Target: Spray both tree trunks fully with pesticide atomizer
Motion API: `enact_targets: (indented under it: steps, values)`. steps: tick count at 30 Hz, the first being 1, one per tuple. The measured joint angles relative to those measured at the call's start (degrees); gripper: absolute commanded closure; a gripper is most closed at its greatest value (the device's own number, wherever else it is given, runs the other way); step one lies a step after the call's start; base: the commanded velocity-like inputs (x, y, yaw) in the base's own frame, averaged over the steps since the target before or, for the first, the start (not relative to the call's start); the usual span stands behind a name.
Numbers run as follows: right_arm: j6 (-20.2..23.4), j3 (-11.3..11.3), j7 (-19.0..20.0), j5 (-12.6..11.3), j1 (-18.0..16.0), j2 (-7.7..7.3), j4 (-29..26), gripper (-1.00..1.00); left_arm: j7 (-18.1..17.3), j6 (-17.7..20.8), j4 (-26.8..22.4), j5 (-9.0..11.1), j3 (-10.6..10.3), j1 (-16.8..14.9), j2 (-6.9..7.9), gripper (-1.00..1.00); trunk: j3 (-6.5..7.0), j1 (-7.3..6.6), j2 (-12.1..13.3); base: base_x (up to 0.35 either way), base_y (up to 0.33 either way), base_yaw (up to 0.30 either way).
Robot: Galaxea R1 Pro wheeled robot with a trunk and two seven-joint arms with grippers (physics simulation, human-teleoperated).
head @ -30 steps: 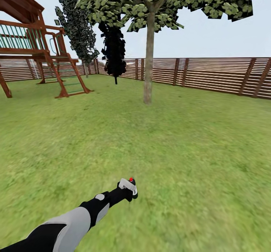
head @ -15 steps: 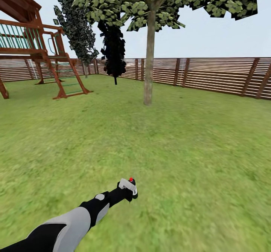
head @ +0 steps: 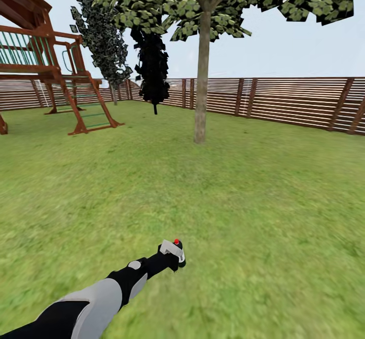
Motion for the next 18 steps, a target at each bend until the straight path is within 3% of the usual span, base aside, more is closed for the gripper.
enact_targets:
  steps: [18]
  values:
    - [0.0,0.1,0.0,0.0,0.0,0.35,0.0,-1.0,0.0,0.0,0.0,0.0,0.0,0.0,0.0,1.0,0.0,0.0,0.0,0.348,0.0,0.0]
